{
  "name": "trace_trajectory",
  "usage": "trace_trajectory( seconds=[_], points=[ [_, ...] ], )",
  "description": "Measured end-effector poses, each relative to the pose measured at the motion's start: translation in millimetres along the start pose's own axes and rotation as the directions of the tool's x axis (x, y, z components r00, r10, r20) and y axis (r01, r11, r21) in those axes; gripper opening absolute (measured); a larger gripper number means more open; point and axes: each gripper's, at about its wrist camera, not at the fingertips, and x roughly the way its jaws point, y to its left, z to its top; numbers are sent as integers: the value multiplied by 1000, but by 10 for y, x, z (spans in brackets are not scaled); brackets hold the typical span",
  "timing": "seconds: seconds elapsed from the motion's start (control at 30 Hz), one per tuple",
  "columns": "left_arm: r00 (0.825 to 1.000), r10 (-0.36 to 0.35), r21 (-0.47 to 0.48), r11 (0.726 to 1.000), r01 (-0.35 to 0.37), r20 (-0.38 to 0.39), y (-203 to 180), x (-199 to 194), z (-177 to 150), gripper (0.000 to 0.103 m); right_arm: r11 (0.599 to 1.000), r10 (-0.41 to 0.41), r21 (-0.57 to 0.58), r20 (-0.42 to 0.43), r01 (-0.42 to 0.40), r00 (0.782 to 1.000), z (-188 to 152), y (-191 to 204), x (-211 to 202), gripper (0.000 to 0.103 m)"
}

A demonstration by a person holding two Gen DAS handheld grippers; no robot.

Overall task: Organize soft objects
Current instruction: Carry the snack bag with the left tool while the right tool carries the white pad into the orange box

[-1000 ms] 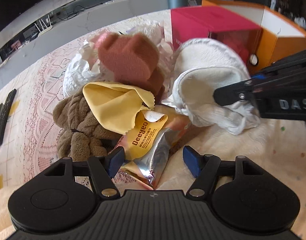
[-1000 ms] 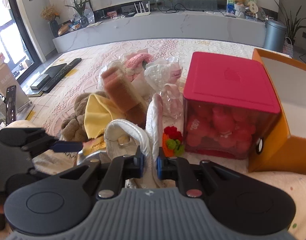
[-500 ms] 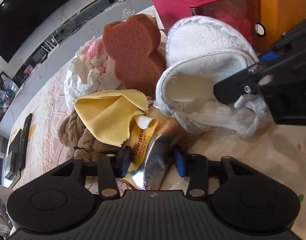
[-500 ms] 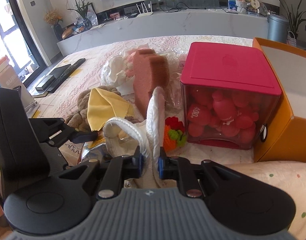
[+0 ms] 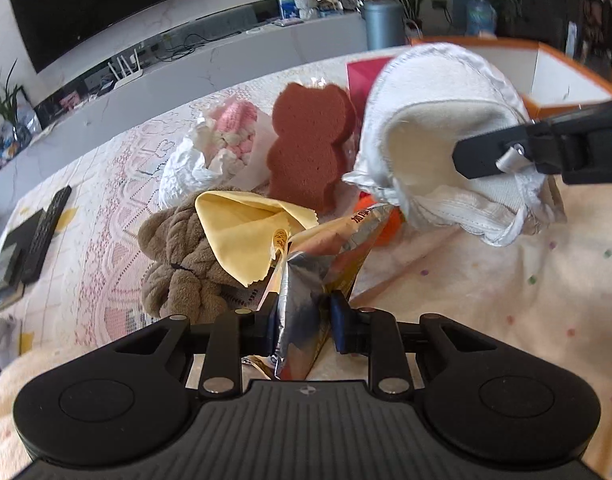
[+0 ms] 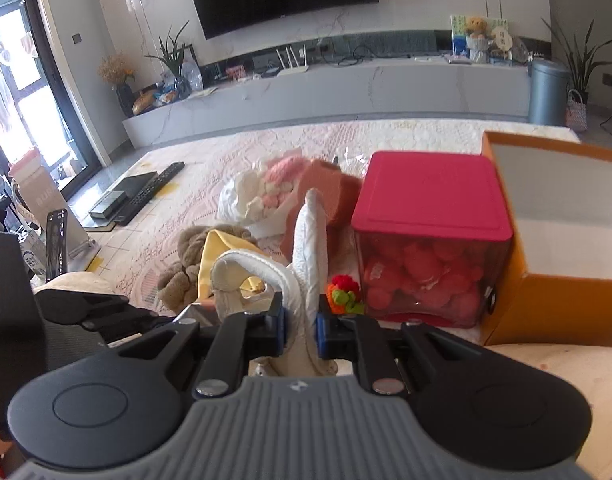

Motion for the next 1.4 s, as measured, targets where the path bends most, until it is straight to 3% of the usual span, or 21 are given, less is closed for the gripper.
trace_trajectory(
  seconds=[0.3, 0.47, 0.77, 1.1, 1.3, 1.4],
  points=[
    [989, -126, -182, 974, 138, 78, 95, -405, -6, 29, 999, -43, 3, 92, 43, 995, -9, -98, -452, 12],
    [971, -201, -264, 937, 228, 126, 117, -577, 19, 29, 997, -75, 12, 119, 74, 990, -32, -188, -645, 12],
    [938, -287, -324, 884, 338, 194, 157, -704, 180, 28, 995, -96, 11, 181, 95, 979, -8, -293, -927, 12],
    [909, -333, -295, 868, 399, 250, 76, -685, 588, 28, 989, -146, 25, 250, 145, 957, 205, -540, -1127, 12],
    [879, -390, -255, 852, 458, 276, -131, -543, 1039, 28, 978, -202, 98, 241, 183, 949, 437, -916, -1102, 12],
    [857, -441, -250, 827, 503, 267, -302, -411, 1283, 28, 969, -240, 114, 224, 219, 945, 547, -1096, -1068, 12]
  ],
)
